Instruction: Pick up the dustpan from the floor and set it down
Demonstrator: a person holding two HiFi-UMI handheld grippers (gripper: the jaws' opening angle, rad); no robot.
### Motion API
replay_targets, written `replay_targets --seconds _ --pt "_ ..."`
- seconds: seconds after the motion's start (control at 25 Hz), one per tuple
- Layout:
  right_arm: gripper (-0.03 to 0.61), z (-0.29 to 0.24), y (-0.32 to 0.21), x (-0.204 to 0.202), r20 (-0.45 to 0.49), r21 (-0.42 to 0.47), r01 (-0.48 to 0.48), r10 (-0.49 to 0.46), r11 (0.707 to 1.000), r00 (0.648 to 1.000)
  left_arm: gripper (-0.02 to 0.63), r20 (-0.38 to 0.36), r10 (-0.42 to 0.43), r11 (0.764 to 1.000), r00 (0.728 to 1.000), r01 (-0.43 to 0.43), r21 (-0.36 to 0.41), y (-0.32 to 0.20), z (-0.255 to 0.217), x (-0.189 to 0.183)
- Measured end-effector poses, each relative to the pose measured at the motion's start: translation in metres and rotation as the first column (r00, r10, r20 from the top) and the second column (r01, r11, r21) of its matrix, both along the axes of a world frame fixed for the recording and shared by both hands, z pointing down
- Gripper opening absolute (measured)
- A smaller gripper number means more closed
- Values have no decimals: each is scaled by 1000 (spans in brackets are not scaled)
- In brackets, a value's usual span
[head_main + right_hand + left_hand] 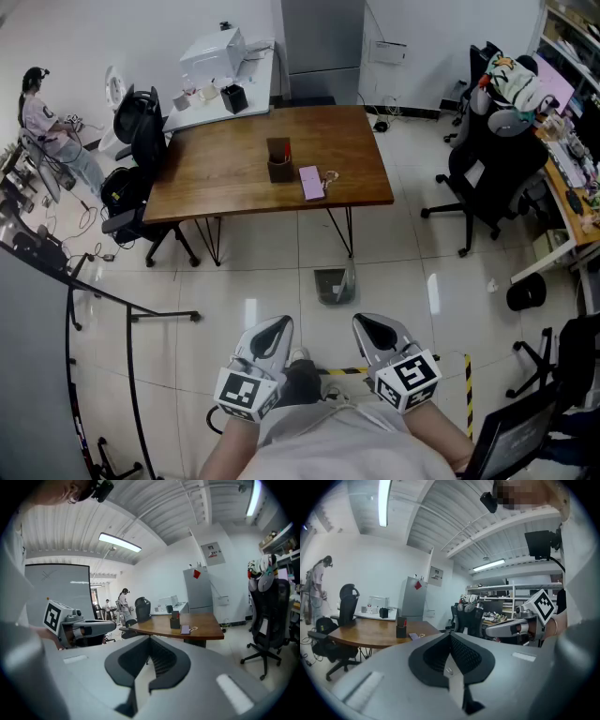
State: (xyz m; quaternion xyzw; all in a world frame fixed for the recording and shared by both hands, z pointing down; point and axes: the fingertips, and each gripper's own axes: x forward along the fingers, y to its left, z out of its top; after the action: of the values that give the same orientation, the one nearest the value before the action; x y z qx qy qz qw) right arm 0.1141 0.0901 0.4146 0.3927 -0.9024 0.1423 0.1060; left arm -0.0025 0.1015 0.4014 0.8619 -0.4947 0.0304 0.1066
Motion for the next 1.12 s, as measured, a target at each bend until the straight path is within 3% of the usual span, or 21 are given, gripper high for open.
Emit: replay_targets --seconds 0.32,0.56,0.72,0.88,0.96,1.0,1.12 --pt "-2 7 -86 -48 -35 -15 -73 73 997 997 15 -55 43 999 998 -44 -15 -92 4 -63" --pt "-2 9 -146 -52 -68 -29 -238 235 971 970 15 -51 79 997 996 -79 -13 -154 3 -102" --pt "6 26 -155 -52 -103 -79 -265 256 961 961 15 -76 73 996 994 -77 -44 -171 14 -113" --pt "98 52 -168 -47 -168 -146 -273 248 951 954 15 -81 71 994 994 -78 -76 -181 24 -110" --pt "182 80 -180 -37 -235 -200 -290 242 936 941 15 -77 77 992 994 -85 -94 -185 30 -107" --pt "231 102 -186 -32 -276 -243 -297 227 923 934 15 -74 77 991 994 -85 -105 -187 35 -106" --pt "284 183 -202 -14 -393 -401 -330 165 854 905 15 -68 68 988 995 -76 -137 -197 56 -102"
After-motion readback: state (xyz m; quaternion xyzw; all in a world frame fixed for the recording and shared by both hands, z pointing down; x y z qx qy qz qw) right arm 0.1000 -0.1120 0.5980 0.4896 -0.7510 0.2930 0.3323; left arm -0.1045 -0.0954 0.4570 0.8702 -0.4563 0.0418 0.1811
